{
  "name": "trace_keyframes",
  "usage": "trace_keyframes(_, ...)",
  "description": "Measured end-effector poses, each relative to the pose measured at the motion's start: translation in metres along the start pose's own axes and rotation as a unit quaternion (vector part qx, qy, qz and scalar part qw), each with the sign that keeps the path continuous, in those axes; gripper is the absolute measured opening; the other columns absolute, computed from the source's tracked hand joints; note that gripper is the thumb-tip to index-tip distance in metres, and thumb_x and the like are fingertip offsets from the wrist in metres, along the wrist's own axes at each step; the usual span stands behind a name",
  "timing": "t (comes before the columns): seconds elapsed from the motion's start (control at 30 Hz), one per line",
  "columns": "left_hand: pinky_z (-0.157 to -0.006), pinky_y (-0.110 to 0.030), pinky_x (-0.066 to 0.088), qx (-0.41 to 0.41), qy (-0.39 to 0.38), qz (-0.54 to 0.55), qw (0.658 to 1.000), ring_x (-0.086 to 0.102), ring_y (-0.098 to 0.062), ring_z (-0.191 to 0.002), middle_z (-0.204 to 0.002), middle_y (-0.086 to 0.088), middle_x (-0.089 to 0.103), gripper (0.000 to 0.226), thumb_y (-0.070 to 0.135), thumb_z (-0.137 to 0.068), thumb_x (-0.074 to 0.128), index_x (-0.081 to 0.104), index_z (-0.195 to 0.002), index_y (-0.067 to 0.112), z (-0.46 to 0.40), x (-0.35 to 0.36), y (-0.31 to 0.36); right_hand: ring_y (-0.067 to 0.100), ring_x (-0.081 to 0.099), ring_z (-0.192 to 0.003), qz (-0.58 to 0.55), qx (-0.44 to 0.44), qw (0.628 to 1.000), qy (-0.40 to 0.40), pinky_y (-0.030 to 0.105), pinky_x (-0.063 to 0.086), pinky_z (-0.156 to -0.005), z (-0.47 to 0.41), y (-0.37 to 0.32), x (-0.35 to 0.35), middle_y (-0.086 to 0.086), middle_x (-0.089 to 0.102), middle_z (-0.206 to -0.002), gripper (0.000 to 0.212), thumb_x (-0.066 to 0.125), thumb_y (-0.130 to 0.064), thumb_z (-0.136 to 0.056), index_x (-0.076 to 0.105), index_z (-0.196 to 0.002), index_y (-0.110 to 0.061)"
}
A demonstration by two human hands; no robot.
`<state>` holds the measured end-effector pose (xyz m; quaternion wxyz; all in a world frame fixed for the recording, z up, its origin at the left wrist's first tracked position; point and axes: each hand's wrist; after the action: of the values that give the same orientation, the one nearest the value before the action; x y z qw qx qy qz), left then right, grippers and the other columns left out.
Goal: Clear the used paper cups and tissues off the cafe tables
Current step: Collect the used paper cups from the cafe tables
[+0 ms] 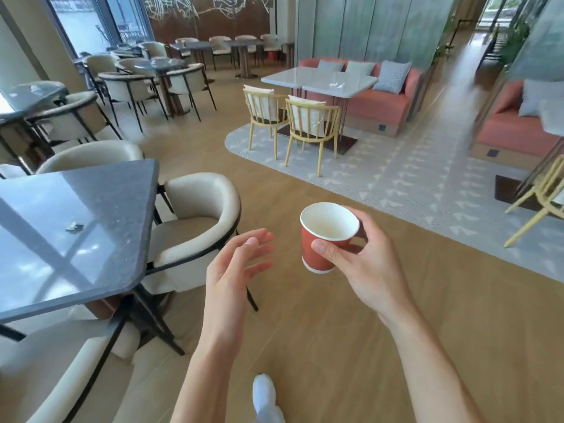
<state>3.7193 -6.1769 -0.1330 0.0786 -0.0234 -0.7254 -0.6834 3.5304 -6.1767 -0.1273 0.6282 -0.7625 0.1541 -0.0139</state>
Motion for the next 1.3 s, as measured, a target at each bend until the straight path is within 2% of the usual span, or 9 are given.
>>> trace_keyframes(0.2, -0.093, -0.044, 0.055, -0.001, -0.01, 0.024, 1.0, 0.069, -0.021, -0.111, -0.111, -0.001, 0.076, 0.027, 0.019, -0.103, 0.049, 0.074, -0.11, 0.011, -0.179, 0.018, -0.024, 0.001, 0.065, -0.107, 0.009, 0.013, 1.0, -0.004, 0.024, 0.054, -0.088, -0.158, 0.043, 0.045, -0.016, 0.069, -0.116, 0.06, 0.088, -0.029, -0.074, 0.059, -0.126, -0.03)
trace_keyframes(0.37, -0.09, -0.04, 0.055, 0.013, -0.025, 0.04, 0.999, 0.07, -0.023, -0.109, -0.112, -0.006, 0.076, 0.036, 0.031, -0.089, 0.052, 0.073, -0.109, 0.01, -0.32, 0.034, -0.009, 0.0, 0.066, -0.104, 0.015, 0.018, 1.0, 0.002, 0.018, 0.054, -0.081, -0.283, 0.051, 0.07, -0.014, 0.069, -0.114, 0.062, 0.089, -0.029, -0.072, 0.059, -0.126, -0.03)
trace_keyframes(0.5, -0.091, -0.041, 0.055, 0.007, -0.022, 0.039, 0.999, 0.07, -0.022, -0.108, -0.111, -0.005, 0.076, 0.034, 0.03, -0.089, 0.052, 0.073, -0.108, 0.011, -0.398, 0.046, -0.009, 0.0, 0.066, -0.103, 0.006, 0.019, 1.0, 0.006, 0.018, 0.055, -0.08, -0.365, 0.062, 0.08, -0.016, 0.07, -0.112, 0.06, 0.089, -0.03, -0.071, 0.059, -0.123, -0.034)
trace_keyframes(0.6, -0.094, -0.045, 0.055, -0.001, -0.014, 0.03, 0.999, 0.07, -0.023, -0.107, -0.109, -0.005, 0.076, 0.023, 0.019, -0.1, 0.053, 0.073, -0.108, 0.011, -0.45, 0.059, -0.021, -0.001, 0.066, -0.102, 0.002, 0.017, 1.0, 0.004, 0.019, 0.055, -0.082, -0.426, 0.081, 0.091, -0.021, 0.069, -0.109, 0.055, 0.089, -0.029, -0.071, 0.058, -0.115, -0.041)
trace_keyframes(0.7, -0.095, -0.045, 0.054, -0.012, 0.001, 0.021, 1.0, 0.07, -0.023, -0.106, -0.11, -0.005, 0.076, 0.027, 0.013, -0.104, 0.046, 0.073, -0.108, 0.01, -0.504, 0.073, -0.036, -0.001, 0.066, -0.102, -0.001, 0.013, 1.0, -0.015, 0.019, 0.054, -0.083, -0.489, 0.105, 0.109, -0.017, 0.068, -0.112, 0.057, 0.089, -0.029, -0.073, 0.057, -0.119, -0.039)
trace_keyframes(0.8, -0.093, -0.045, 0.054, -0.004, 0.021, 0.011, 1.0, 0.071, -0.024, -0.107, -0.11, -0.005, 0.076, 0.027, 0.013, -0.104, 0.047, 0.074, -0.108, 0.01, -0.568, 0.086, -0.052, -0.002, 0.065, -0.099, -0.016, 0.011, 0.999, -0.04, 0.012, 0.052, -0.074, -0.558, 0.131, 0.125, -0.013, 0.068, -0.114, 0.059, 0.089, -0.027, -0.073, 0.057, -0.123, -0.033)
trace_keyframes(0.9, -0.093, -0.044, 0.055, 0.008, 0.053, -0.005, 0.999, 0.071, -0.025, -0.107, -0.11, -0.006, 0.076, 0.027, 0.013, -0.103, 0.047, 0.073, -0.109, 0.008, -0.646, 0.105, -0.058, -0.004, 0.064, -0.1, -0.01, -0.002, 0.998, -0.063, 0.012, 0.051, -0.079, -0.638, 0.152, 0.13, -0.016, 0.067, -0.114, 0.06, 0.089, -0.032, -0.073, 0.056, -0.123, -0.036)
trace_keyframes(1.1, -0.091, -0.045, 0.055, 0.071, 0.126, 0.033, 0.989, 0.071, -0.028, -0.105, -0.108, -0.009, 0.076, 0.032, 0.025, -0.087, 0.054, 0.074, -0.105, 0.008, -0.794, 0.134, -0.029, -0.007, 0.063, -0.101, -0.005, -0.011, 0.994, -0.109, 0.012, 0.05, -0.08, -0.811, 0.155, 0.137, -0.018, 0.068, -0.113, 0.063, 0.085, -0.045, -0.069, 0.059, -0.125, -0.034)
trace_keyframes(1.3, -0.095, -0.051, 0.054, 0.082, 0.157, 0.03, 0.984, 0.07, -0.027, -0.108, -0.109, -0.008, 0.076, 0.03, 0.028, -0.089, 0.053, 0.076, -0.102, 0.015, -0.901, 0.143, -0.041, -0.01, 0.062, -0.1, -0.011, -0.024, 0.988, -0.151, 0.007, 0.047, -0.078, -0.935, 0.166, 0.173, -0.019, 0.068, -0.113, 0.066, 0.08, -0.05, -0.065, 0.058, -0.125, -0.033)
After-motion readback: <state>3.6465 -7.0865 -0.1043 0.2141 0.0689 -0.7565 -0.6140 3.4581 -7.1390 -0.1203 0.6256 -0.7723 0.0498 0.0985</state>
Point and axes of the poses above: each hand's wrist, its own z-axis away from the middle knuckle, its own x-axis out of the palm, y = z × x
